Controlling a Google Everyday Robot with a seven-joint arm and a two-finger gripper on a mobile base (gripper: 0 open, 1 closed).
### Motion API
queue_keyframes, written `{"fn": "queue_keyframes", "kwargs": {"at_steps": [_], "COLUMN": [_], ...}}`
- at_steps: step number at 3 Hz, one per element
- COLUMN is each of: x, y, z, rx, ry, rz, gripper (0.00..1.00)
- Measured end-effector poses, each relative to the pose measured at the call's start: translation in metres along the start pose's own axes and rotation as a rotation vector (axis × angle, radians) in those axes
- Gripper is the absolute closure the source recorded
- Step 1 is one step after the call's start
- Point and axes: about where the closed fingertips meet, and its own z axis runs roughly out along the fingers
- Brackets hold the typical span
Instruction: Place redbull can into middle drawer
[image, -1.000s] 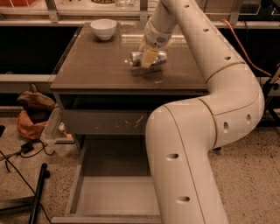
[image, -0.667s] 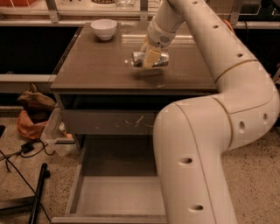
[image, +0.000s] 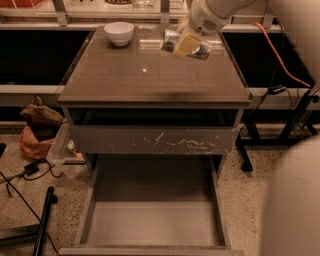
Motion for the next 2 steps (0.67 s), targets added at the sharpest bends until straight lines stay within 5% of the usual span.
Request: {"fn": "queue_keyframes", "kwargs": {"at_steps": [1,2], "x": [-0.025,-0.039], "y": [0.026,0.081], "z": [-0.080,-0.102], "rx": [0.134,0.126], "ry": [-0.071,-0.081], "rz": [0.065,0.077], "gripper": [1.00,1.00]}}
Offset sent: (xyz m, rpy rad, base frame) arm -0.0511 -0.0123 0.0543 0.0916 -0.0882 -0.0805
